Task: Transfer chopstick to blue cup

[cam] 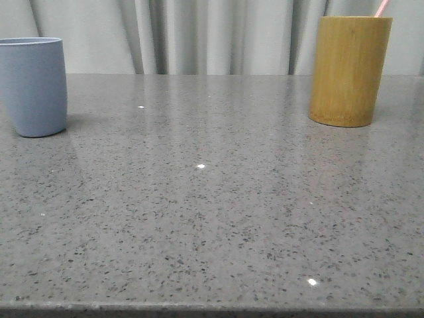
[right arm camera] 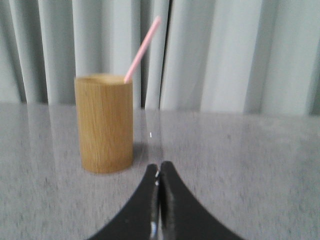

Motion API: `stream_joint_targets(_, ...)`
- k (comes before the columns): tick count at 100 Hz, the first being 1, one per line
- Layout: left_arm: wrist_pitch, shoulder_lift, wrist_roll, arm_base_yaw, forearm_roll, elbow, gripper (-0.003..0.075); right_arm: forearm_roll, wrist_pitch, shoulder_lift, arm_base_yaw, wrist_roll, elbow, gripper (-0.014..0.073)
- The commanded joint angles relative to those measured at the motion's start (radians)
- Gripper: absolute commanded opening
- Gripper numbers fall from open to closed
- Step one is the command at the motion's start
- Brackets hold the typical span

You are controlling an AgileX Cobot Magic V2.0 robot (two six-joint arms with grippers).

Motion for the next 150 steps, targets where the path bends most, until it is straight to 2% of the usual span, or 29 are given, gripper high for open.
stream_joint_targets(1, -0.134, -0.035, -0.007, 0.004, -0.004, 0.01, -0.0019, -0.001, -0.173, -0.02, -0.008, -0.008, 0.0, -0.0068)
stream_joint_targets(7, -0.173, -0.035, -0.007, 0.004, -0.004, 0.01, -0.0019, -0.001, -0.215, -0.02, -0.008, 0.003, -0.008, -0.0068)
stream_joint_targets(15, -0.201, -0.035, -0.007, 0.004, -0.058, -0.005, -0.0019, -0.001, -0.181, -0.019, -0.008, 0.028, -0.05, -0.0068)
stream_joint_targets(22, -0.189, -0.035, -0.007, 0.004, -0.118, -0.039, -0.0019, -0.001, -0.081, -0.013, -0.008, 0.041, -0.116, -0.0068)
stream_joint_targets(30, -0.144, -0.028, -0.007, 0.004, -0.119, -0.103, -0.0019, -0.001, 0.108, 0.004, -0.008, 0.041, -0.221, -0.0068)
stream_joint_targets(37, -0.046, 0.001, -0.007, 0.004, -0.119, -0.185, -0.0019, -0.001, 0.267, 0.034, -0.008, 0.041, -0.33, -0.0068)
stream_joint_targets(47, 0.161, 0.086, -0.007, 0.004, -0.119, -0.338, -0.0019, -0.001, 0.466, 0.101, -0.008, 0.041, -0.492, -0.0068)
stream_joint_targets(65, 0.499, 0.304, -0.007, 0.004, -0.119, -0.629, -0.0019, -0.001, 0.696, 0.249, -0.008, 0.041, -0.728, -0.0068)
stream_joint_targets(77, 0.608, 0.425, -0.007, 0.004, -0.117, -0.788, -0.0019, -0.001, 0.84, 0.34, -0.008, 0.041, -0.844, -0.0068)
stream_joint_targets(91, 0.624, 0.521, -0.007, 0.004, -0.117, -0.876, -0.0019, 0.006, 0.856, 0.397, -0.008, 0.041, -0.877, -0.0068)
stream_joint_targets(125, 0.62, 0.596, -0.007, 0.004, -0.14, -0.879, -0.0014, 0.006, 0.858, 0.406, -0.008, 0.04, -0.876, -0.006)
stream_joint_targets(132, 0.626, 0.596, -0.007, 0.004, -0.142, -0.879, 0.0034, 0.009, 0.863, 0.406, -0.008, 0.04, -0.876, -0.0008)
stream_joint_targets(137, 0.627, 0.596, -0.007, 0.004, -0.142, -0.879, 0.0102, 0.016, 0.863, 0.406, -0.008, 0.04, -0.876, 0.0074)
stream_joint_targets(144, 0.631, 0.596, -0.007, 0.004, -0.142, -0.879, 0.0254, 0.03, 0.863, 0.406, -0.008, 0.04, -0.876, 0.0211)
stream_joint_targets(150, 0.638, 0.596, -0.007, 0.004, -0.142, -0.879, 0.0417, 0.038, 0.863, 0.406, -0.008, 0.04, -0.876, 0.0326)
